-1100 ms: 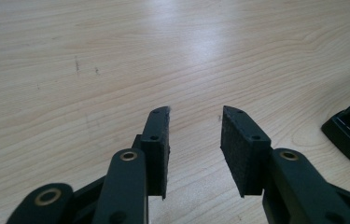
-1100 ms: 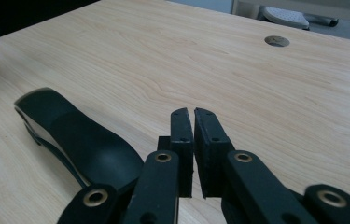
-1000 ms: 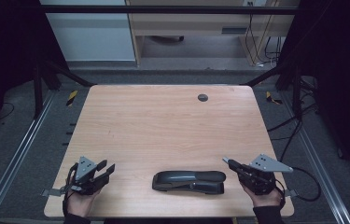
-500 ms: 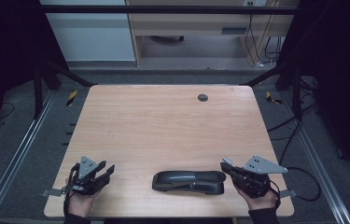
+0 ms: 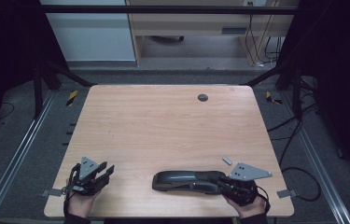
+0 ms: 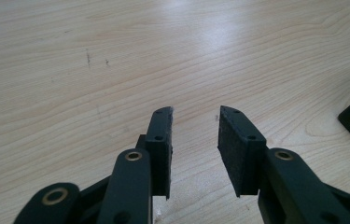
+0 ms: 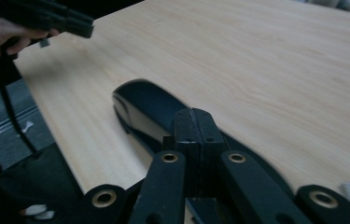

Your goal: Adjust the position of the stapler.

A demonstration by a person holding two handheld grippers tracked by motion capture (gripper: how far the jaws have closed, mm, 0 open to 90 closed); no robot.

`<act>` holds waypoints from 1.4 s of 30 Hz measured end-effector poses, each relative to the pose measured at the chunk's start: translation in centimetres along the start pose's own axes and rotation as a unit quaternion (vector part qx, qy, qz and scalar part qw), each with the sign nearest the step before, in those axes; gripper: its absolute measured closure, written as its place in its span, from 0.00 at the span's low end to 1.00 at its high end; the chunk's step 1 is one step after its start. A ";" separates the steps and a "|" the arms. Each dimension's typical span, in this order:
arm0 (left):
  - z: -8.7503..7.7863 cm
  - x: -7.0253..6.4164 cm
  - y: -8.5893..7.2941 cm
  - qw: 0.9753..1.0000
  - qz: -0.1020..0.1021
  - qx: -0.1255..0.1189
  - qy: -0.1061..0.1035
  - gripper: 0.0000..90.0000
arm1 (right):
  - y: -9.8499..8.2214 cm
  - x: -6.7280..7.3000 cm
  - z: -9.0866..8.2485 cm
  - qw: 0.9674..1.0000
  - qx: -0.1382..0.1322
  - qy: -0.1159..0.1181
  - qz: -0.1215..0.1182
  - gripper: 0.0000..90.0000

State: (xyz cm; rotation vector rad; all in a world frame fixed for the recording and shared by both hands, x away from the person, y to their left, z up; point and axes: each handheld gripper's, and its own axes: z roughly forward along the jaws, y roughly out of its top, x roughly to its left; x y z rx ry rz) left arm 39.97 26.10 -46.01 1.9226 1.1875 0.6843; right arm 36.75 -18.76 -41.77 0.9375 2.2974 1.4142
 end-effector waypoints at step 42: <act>0.0 -0.1 0.0 1.000 0.005 0.009 0.004 0.70 | -6.5 -2.0 2.4 0.986 0.158 -0.044 0.020 1.00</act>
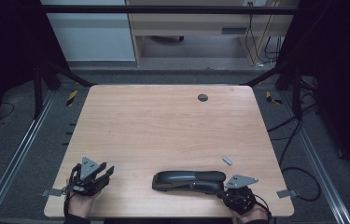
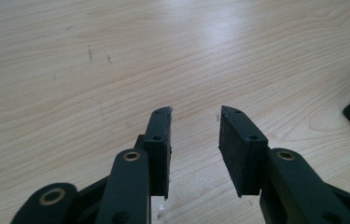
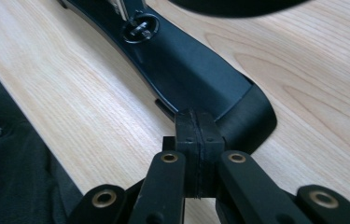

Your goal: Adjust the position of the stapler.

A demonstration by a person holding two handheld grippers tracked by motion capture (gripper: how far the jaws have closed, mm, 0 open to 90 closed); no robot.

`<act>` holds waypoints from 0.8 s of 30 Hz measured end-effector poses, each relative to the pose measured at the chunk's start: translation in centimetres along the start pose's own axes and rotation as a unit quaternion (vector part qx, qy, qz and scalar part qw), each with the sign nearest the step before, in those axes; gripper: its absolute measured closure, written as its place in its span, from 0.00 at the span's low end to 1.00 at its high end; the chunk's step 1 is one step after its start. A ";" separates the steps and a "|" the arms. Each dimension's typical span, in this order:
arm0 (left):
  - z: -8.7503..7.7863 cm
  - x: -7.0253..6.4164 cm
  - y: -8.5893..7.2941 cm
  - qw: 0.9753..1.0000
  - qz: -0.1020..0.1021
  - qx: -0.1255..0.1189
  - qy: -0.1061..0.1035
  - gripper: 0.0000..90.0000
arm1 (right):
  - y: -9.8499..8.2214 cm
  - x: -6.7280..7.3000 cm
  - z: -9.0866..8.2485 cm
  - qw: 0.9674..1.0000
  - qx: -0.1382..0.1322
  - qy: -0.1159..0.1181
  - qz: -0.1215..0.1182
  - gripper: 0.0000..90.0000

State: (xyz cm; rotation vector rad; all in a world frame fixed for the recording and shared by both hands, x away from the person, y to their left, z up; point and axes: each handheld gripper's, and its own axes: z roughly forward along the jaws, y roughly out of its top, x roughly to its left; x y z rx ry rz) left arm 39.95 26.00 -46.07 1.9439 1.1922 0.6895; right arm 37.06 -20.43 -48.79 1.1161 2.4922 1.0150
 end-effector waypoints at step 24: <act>0.0 0.0 0.1 1.000 0.000 -0.003 -0.002 0.65 | 0.2 -0.9 -1.3 0.998 -0.058 -0.017 0.013 1.00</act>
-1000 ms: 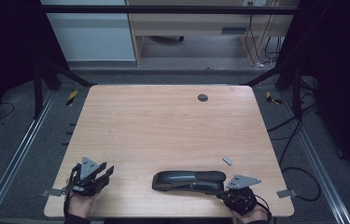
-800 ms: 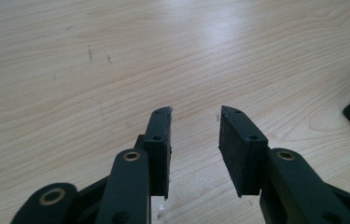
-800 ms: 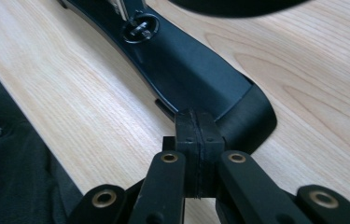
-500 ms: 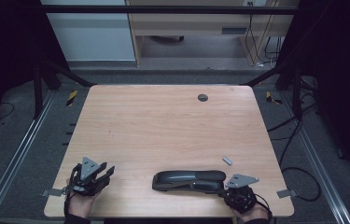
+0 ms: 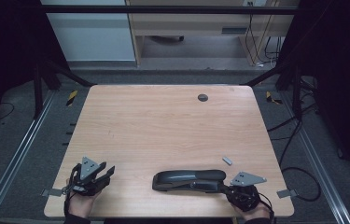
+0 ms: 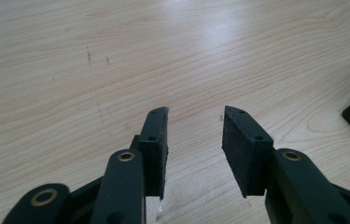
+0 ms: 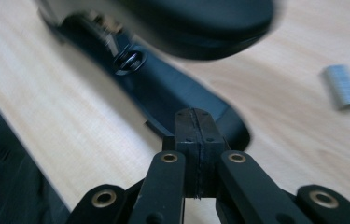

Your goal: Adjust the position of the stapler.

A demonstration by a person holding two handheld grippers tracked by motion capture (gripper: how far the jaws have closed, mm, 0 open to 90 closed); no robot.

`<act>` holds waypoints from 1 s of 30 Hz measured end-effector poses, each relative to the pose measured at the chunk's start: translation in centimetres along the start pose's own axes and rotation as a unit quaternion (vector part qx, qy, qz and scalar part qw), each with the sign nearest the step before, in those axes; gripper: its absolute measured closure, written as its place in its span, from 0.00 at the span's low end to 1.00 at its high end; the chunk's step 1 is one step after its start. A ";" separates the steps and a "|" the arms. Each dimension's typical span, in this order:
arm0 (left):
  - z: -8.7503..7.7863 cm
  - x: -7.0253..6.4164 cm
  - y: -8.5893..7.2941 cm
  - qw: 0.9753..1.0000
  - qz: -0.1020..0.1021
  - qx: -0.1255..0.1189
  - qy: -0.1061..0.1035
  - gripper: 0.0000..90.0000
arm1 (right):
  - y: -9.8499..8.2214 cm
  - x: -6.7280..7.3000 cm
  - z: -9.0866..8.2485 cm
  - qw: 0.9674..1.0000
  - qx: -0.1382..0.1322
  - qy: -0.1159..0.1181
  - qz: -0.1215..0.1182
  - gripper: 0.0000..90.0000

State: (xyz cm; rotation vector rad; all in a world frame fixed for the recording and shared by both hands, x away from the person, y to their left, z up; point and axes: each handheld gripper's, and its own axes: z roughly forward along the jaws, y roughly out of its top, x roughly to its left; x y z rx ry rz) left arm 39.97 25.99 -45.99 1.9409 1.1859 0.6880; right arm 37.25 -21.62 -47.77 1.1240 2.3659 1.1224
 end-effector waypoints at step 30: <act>-1.6 -4.4 2.9 0.996 0.060 -0.049 -0.047 0.42 | -0.3 -5.4 -1.4 0.986 -0.061 -0.133 0.075 0.48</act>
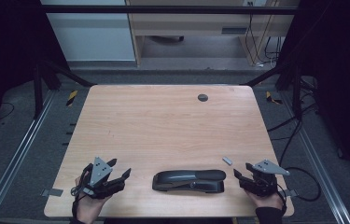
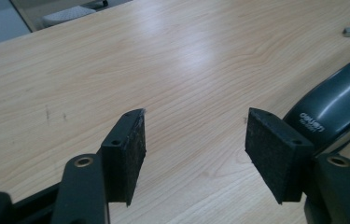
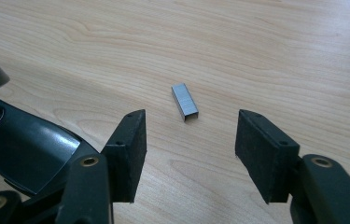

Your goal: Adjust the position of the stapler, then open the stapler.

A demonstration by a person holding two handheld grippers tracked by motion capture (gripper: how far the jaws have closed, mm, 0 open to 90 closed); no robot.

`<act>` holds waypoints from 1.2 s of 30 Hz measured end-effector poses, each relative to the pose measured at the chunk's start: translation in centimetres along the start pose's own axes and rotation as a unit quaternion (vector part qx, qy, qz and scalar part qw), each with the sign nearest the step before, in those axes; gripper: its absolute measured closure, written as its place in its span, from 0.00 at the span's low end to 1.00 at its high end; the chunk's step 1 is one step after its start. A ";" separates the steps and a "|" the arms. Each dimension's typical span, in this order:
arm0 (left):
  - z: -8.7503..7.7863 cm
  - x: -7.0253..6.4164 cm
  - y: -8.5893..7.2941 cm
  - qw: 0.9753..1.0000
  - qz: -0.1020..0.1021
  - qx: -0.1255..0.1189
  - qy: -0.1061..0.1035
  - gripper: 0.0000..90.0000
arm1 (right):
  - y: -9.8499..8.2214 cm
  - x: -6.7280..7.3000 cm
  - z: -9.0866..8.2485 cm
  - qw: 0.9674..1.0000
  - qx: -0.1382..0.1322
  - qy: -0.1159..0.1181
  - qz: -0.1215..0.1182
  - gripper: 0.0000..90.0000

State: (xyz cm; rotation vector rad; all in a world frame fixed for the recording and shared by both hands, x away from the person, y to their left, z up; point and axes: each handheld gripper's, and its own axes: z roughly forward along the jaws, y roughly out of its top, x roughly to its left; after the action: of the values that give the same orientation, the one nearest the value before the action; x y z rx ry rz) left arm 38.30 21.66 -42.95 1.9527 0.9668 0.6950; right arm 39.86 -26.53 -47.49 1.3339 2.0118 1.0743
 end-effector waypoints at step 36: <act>0.6 -7.8 5.1 0.991 0.117 -0.007 -0.058 0.40 | -0.2 -0.1 0.1 1.000 0.002 -0.008 -0.001 0.45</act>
State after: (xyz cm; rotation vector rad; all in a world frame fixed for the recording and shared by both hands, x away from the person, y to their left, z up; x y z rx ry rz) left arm 36.30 13.18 -39.75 2.0906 0.6676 0.7058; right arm 39.91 -26.62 -47.70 1.3376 2.0051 1.0564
